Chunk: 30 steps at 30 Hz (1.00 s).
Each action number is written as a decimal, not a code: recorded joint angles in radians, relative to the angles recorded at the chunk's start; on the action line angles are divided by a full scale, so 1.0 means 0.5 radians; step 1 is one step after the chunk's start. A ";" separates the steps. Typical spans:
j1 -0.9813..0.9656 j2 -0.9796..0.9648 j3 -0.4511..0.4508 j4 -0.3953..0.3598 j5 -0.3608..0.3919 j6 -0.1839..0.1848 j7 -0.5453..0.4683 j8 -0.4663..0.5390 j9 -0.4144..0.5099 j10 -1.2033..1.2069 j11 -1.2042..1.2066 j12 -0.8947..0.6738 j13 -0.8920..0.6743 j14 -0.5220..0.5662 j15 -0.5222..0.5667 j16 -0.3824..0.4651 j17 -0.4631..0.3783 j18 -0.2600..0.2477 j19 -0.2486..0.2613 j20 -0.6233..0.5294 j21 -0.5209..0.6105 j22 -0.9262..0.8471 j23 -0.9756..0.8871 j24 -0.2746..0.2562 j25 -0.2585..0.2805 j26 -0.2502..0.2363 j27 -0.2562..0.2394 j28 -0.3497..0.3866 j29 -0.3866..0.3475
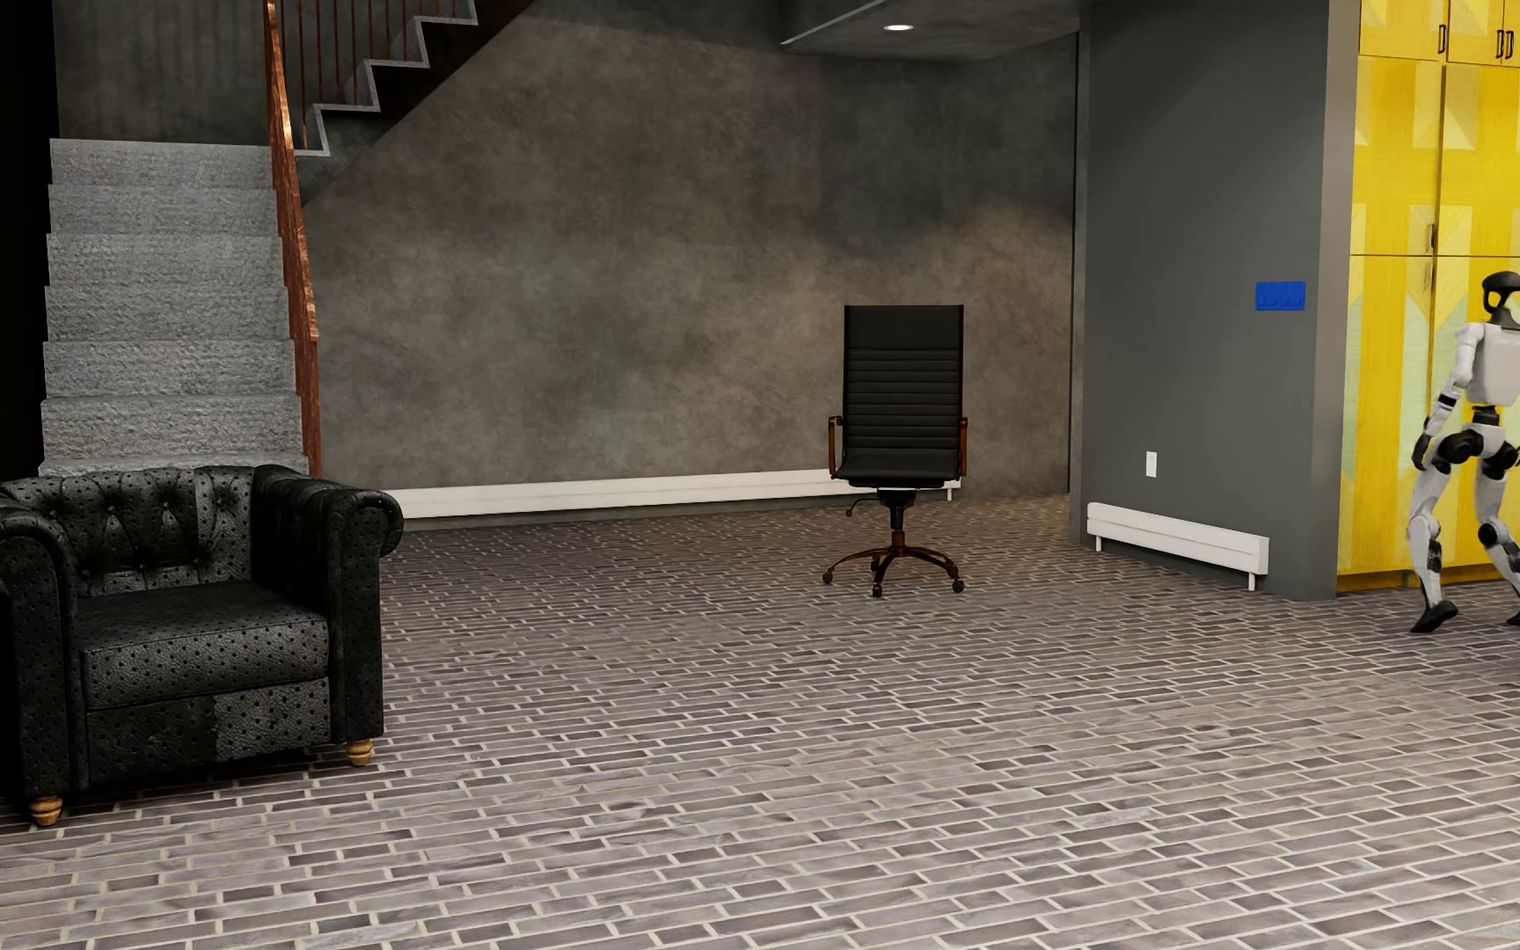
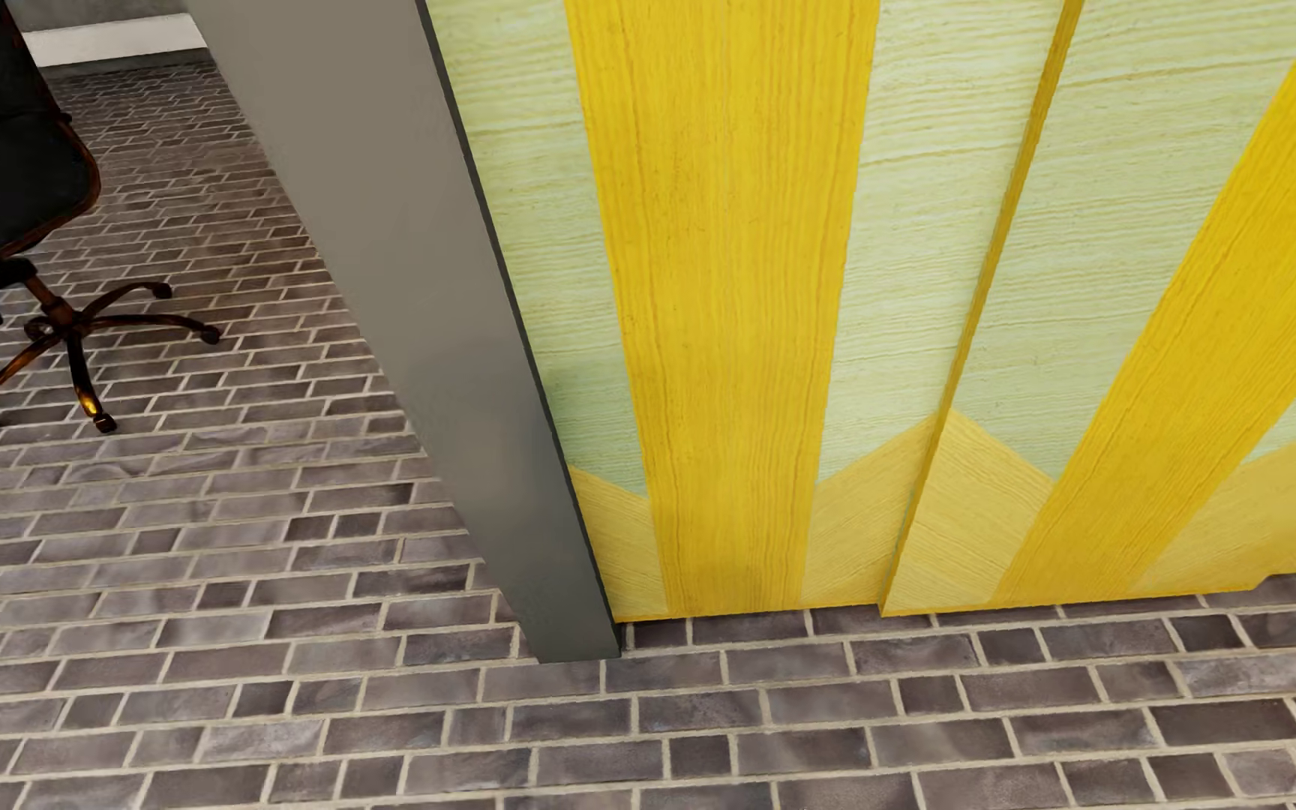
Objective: Walk towards the armchair
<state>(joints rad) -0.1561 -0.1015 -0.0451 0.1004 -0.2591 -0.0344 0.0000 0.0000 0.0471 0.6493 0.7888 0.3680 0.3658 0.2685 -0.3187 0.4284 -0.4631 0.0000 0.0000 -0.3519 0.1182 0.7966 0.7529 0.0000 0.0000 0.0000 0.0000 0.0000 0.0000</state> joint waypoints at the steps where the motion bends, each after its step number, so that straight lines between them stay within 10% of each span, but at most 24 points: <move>1: -0.054 0.010 0.003 -0.004 -0.003 0.005 0.000 0.000 0.005 -0.004 -0.022 0.004 0.004 -0.040 0.010 -0.005 0.008 0.000 0.000 0.002 0.005 -0.024 -0.022 0.000 0.000 0.000 0.000 0.000 0.000; 12: -0.456 0.026 0.144 -0.017 -0.072 -0.004 0.000 0.000 0.111 0.013 -0.062 0.125 -0.211 -0.436 -0.072 -0.127 0.011 0.000 0.000 -0.314 0.301 0.112 -0.503 0.000 0.000 0.000 0.000 0.000 0.000; 19: -0.753 0.478 0.400 0.001 -0.071 -0.051 0.000 0.000 0.062 0.459 -0.176 0.205 -0.039 0.109 0.136 -0.193 0.082 0.000 0.000 -0.295 0.303 0.134 -0.446 0.000 0.000 0.000 0.000 0.000 0.000; 22: -0.641 0.274 0.296 -0.203 -0.157 -0.057 0.000 0.000 0.086 0.525 0.403 0.098 0.011 -0.233 0.224 -0.160 0.133 0.000 0.000 -0.295 0.291 0.150 -0.154 0.000 0.000 0.000 0.000 0.000 0.000; 25: -0.318 -0.151 -0.019 -0.461 0.083 -0.064 0.000 0.000 0.105 0.259 0.890 -0.105 0.133 -0.628 0.122 -0.106 0.162 0.000 0.000 -0.099 0.367 0.072 0.065 0.000 0.000 0.000 0.000 0.000 0.000; 30: 0.616 -0.969 -0.487 -0.577 0.322 -0.032 0.000 0.000 0.102 -0.478 0.315 -0.387 0.317 -1.328 0.213 0.020 0.143 0.000 0.000 0.043 0.562 -0.403 0.227 0.000 0.000 0.000 0.000 0.000 0.000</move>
<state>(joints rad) 0.1520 -0.5862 -0.2889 -0.1883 -0.0983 -0.0503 0.0000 0.0000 0.0980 0.4103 0.9465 0.1746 0.5241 -0.3955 -0.2122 0.4386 -0.3914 0.0000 0.0000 -0.3302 0.3993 0.5952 0.8663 0.0000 0.0000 0.0000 0.0000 0.0000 0.0000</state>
